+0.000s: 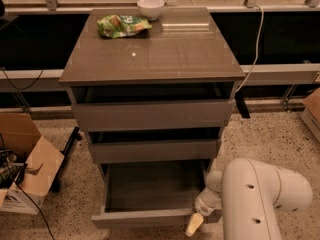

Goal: Open bottom drawer

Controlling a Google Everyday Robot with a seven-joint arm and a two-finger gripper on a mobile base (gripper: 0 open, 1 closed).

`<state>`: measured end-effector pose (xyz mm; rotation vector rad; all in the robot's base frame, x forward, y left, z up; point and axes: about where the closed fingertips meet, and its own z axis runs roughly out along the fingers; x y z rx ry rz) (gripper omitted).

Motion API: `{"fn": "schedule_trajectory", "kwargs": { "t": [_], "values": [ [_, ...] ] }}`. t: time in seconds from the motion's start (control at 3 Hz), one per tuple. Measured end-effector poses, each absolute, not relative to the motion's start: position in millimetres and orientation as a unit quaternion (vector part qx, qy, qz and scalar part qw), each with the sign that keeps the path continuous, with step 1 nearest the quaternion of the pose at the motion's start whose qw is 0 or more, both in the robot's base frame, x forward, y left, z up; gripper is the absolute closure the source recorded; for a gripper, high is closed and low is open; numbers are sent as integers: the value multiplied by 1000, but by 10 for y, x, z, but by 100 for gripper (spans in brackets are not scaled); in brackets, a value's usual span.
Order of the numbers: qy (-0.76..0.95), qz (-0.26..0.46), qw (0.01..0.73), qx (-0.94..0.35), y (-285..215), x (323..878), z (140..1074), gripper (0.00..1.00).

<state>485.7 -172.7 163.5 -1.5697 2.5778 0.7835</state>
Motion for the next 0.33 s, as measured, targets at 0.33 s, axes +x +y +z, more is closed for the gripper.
{"fn": "schedule_trajectory", "kwargs": {
  "t": [0.33],
  "values": [
    [827,251,12,-503,-1727,4857,1635,0]
  ]
}}
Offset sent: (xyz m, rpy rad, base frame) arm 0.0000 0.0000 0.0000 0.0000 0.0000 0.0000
